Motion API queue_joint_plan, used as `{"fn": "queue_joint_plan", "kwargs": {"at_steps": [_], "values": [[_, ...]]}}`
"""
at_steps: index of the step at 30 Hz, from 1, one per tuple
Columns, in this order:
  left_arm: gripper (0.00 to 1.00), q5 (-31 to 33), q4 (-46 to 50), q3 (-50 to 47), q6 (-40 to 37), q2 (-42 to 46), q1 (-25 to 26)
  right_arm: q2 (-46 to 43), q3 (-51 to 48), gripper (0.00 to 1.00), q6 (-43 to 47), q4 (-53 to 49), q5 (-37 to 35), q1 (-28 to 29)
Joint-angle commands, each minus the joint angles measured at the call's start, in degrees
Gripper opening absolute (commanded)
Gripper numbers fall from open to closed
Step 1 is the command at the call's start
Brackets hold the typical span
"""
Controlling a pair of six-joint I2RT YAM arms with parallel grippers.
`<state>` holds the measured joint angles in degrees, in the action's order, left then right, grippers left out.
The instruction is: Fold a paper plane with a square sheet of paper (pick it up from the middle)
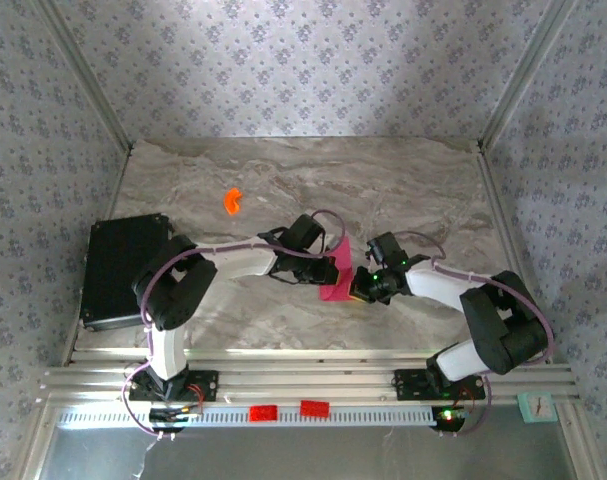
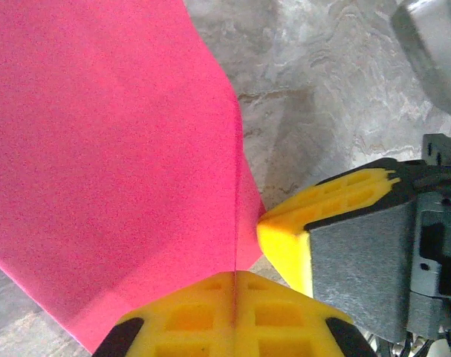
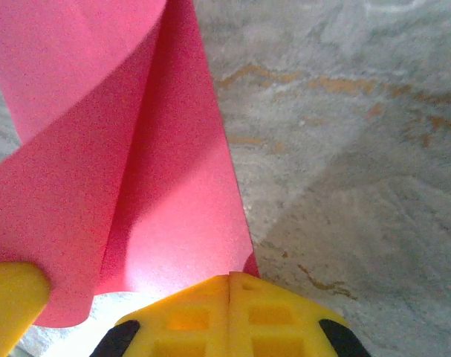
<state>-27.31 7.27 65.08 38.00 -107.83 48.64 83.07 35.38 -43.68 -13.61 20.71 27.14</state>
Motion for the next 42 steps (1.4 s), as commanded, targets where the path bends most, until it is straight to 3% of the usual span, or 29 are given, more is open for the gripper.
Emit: {"fn": "queue_joint_plan", "kwargs": {"at_steps": [1, 8, 17, 25, 33, 42], "values": [[0.00, -0.9, -4.7, -1.3, 4.6, -0.6, 0.2, -1.7, 1.2, 0.07, -1.2, -0.5, -2.0, 0.1], [0.00, 0.0, -4.5, -1.6, 4.7, -0.1, 0.3, -1.2, -6.2, 0.08, -12.4, 17.6, 1.0, 1.5], [0.00, 0.0, -5.4, -2.4, 5.1, 0.7, 0.2, -1.5, -6.0, 0.08, -6.9, 4.4, -3.5, 0.4], [0.00, -0.2, -8.4, -3.3, 7.5, 0.1, 0.6, -2.3, -5.0, 0.10, -7.8, 10.9, 2.2, -0.4], [0.00, 0.4, -7.3, -2.9, 6.3, 0.1, 0.5, -0.6, -8.8, 0.10, -14.1, 21.1, 1.4, 1.0], [0.00, 1.6, -2.4, -1.7, 0.9, 0.3, -0.8, 0.4, -9.0, 0.08, -11.6, 12.5, -2.3, 1.4]]}}
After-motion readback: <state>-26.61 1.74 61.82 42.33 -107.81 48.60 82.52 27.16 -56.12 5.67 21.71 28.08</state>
